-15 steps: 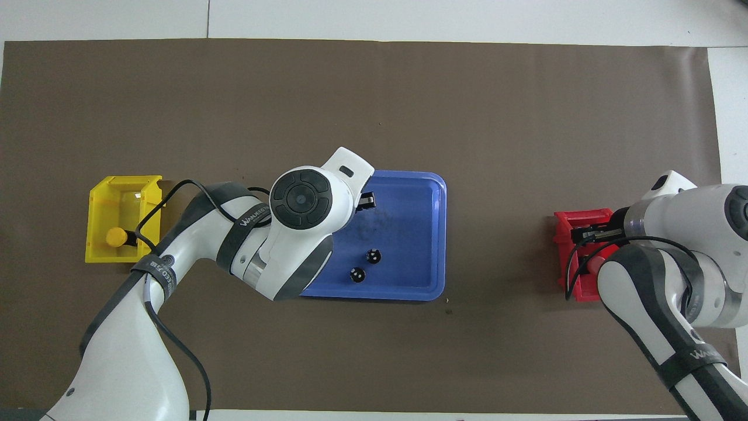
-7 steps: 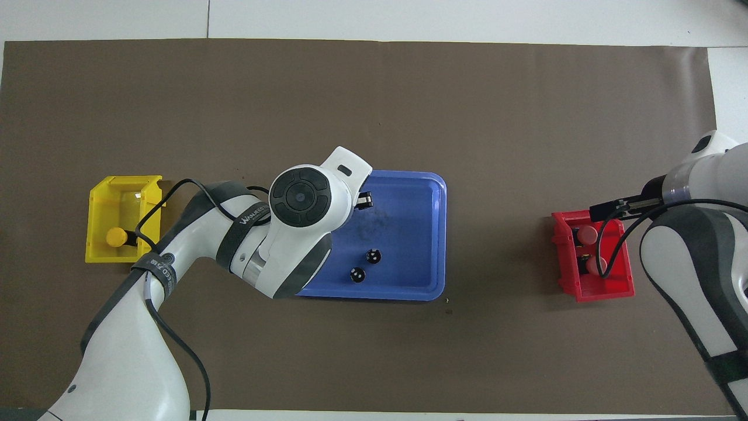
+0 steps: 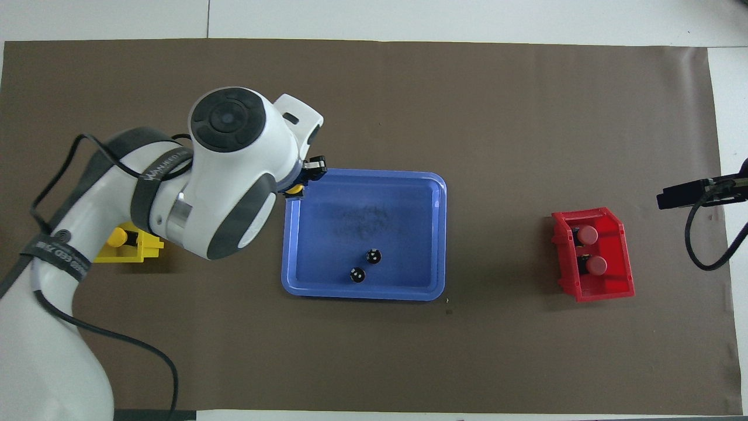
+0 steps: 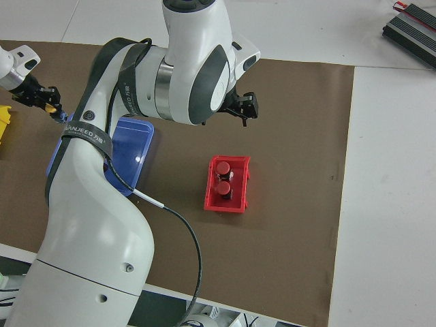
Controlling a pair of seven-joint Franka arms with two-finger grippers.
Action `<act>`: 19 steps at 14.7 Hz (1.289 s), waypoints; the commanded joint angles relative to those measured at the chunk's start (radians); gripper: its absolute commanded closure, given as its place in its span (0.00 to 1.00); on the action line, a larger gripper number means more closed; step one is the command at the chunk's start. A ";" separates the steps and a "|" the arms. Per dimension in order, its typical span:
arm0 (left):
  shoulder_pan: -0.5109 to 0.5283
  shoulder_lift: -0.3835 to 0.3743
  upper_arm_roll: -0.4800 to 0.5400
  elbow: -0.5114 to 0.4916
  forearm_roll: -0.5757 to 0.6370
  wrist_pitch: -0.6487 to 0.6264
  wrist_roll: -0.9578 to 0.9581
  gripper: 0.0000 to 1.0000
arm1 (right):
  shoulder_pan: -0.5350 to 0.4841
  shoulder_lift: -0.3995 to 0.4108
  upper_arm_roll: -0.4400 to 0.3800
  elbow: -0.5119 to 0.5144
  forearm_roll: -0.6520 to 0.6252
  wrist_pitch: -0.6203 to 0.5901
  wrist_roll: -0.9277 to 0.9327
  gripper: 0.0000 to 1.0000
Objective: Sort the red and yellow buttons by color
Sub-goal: 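Carry the yellow button to the yellow bin while the right gripper withdraws, then lower the yellow button into the yellow bin and open the left gripper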
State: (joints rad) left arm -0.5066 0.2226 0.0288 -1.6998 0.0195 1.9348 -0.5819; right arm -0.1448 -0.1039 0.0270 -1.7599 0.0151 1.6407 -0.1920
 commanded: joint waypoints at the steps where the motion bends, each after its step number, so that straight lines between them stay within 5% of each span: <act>1: 0.164 -0.029 -0.004 -0.020 -0.004 -0.031 0.244 0.99 | -0.013 0.105 0.010 0.205 -0.029 -0.123 0.035 0.00; 4: 0.321 -0.020 -0.006 -0.021 -0.006 0.004 0.455 0.99 | -0.016 0.139 0.008 0.290 -0.029 -0.185 0.046 0.00; 8: 0.462 -0.029 -0.006 -0.081 -0.010 0.088 0.597 0.99 | 0.031 0.112 -0.021 0.247 -0.038 -0.171 0.103 0.00; 19: 0.517 -0.134 -0.006 -0.325 -0.012 0.182 0.660 0.99 | 0.030 0.109 -0.058 0.217 -0.029 -0.180 0.101 0.00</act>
State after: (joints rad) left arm 0.0000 0.1464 0.0318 -1.9461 0.0180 2.0774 0.0613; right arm -0.1079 0.0150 -0.0371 -1.5287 -0.0113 1.4715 -0.0904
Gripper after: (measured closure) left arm 0.586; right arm 0.000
